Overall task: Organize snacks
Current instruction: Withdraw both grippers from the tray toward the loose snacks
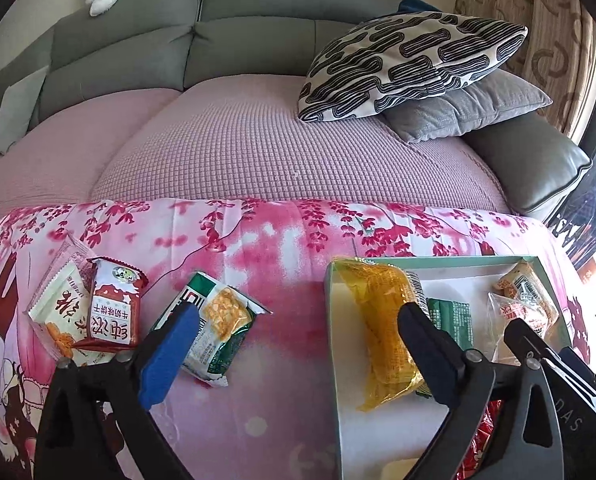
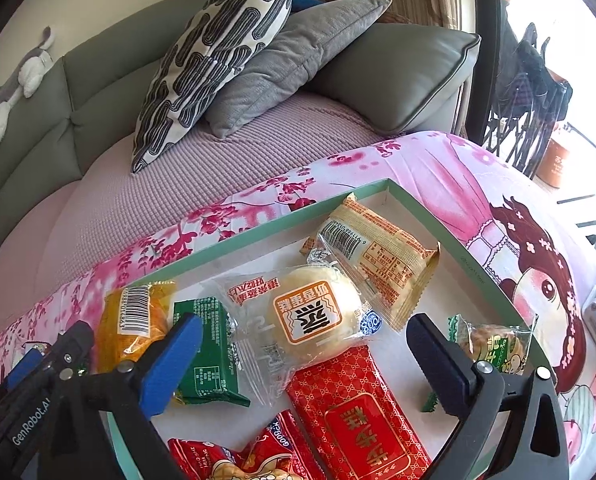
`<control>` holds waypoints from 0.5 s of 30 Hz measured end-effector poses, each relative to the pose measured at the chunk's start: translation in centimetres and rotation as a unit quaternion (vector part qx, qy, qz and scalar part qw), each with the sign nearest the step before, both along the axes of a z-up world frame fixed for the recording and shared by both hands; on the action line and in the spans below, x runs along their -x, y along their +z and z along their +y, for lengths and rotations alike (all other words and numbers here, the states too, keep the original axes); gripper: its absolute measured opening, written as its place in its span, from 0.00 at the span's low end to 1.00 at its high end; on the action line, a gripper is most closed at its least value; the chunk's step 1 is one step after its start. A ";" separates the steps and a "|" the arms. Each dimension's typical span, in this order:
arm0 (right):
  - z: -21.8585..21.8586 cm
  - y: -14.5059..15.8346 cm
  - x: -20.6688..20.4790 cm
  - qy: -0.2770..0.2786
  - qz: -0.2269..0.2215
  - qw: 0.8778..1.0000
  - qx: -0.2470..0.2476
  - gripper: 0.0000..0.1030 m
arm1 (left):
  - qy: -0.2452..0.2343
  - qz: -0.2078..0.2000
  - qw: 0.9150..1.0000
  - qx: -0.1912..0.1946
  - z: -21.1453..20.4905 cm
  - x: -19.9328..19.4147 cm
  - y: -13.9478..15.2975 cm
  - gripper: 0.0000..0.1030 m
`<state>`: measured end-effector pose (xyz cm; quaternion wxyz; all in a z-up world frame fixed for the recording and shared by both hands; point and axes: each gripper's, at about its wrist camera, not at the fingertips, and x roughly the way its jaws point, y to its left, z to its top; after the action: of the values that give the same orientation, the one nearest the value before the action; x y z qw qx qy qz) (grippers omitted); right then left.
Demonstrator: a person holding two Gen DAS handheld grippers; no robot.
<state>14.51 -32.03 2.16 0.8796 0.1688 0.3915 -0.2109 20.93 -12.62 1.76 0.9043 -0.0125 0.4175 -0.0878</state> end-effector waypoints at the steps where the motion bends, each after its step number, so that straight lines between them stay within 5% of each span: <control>1: 0.0 0.0 0.0 0.000 0.001 1.000 0.000 1.00 | 0.000 -0.001 1.000 0.000 0.0 0.0 0.0 0.97; 15: 0.0 -0.2 -0.1 0.002 0.005 1.000 0.001 1.00 | -0.002 0.001 1.000 -0.010 0.1 -0.1 -0.1 0.97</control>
<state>14.57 -31.99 1.99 0.8784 0.1661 0.3959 -0.2101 21.01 -12.57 1.65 0.9036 -0.0030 0.4196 -0.0856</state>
